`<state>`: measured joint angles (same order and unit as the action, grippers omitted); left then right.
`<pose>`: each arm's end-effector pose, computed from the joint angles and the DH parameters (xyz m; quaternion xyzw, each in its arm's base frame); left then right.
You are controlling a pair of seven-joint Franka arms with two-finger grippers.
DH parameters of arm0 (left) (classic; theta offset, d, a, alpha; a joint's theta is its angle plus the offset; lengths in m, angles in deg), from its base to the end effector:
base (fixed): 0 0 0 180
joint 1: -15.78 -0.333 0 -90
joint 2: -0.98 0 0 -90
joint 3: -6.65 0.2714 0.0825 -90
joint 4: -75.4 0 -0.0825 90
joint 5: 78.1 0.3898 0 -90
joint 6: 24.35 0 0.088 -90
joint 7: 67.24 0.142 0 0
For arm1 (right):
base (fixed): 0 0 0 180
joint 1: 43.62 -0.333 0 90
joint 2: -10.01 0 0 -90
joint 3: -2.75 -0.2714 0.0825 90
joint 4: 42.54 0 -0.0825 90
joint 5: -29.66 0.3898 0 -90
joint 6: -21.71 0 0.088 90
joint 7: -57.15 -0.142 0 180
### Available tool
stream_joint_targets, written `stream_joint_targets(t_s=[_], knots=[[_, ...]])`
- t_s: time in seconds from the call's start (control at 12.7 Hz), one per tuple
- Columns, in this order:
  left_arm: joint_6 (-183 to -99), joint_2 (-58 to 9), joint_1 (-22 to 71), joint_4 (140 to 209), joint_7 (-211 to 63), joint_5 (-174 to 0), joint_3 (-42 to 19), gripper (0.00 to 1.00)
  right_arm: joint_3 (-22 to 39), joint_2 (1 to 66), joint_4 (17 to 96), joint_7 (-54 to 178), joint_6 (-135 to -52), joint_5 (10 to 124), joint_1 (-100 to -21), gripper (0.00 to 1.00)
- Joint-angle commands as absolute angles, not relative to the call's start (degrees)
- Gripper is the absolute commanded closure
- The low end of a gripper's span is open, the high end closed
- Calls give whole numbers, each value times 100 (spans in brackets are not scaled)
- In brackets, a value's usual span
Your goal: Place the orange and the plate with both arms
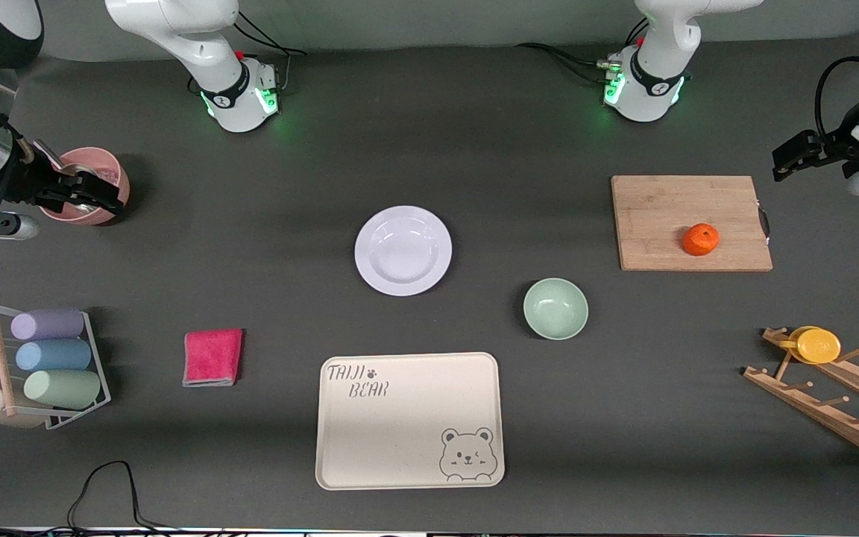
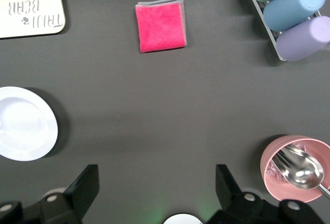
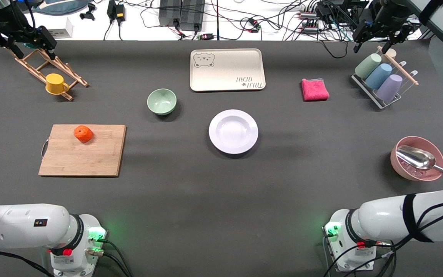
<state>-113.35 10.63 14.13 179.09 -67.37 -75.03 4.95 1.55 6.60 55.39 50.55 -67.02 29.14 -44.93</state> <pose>0.5057 0.0065 0.5202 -0.9986 -0.0003 0.0440 0.0293 0.5341 0.0223 0.5102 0.9981 -0.0356 -0.0499 0.0092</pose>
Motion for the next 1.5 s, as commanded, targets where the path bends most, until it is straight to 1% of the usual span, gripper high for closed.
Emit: stream_joint_targets(t_s=[0.0, 0.24, 0.55, 0.79, 1.03, 1.11, 1.26, 1.42], knots=[[-11154, 986, 1508, 17753, -6760, -7555, 577, 0, 222, 720, 5423, 5126, -6635, 2878, -4520, 0], [-11145, 977, 1516, 17735, -6830, -7546, 577, 0, 284, 720, 5449, 5117, -6775, 2870, -4520, 0], [-11093, 898, 1446, 17700, -6786, -7634, 577, 0, 275, 676, 5739, 5047, -7144, 2887, -4441, 0], [-11049, 854, 1481, 17656, -6777, -7617, 569, 0, 240, 624, 5906, 5047, -7145, 2905, -4344, 0], [-10961, 871, 1525, 17743, -6830, -7555, 472, 0, 240, 448, 6248, 5047, -7346, 2984, -4344, 0], [-10943, 889, 1473, 17962, -6821, -7607, 489, 0, 222, 343, 6388, 5047, -7417, 2975, -4353, 0], [-11354, 1011, 1455, 18480, -6804, -7617, 524, 0, 222, 132, 6679, 5047, -7531, 2984, -4336, 0], [-11802, 1457, 1446, 19322, -6742, -7590, 682, 0, 222, 70, 6794, 5038, -7549, 3036, -4327, 0]])
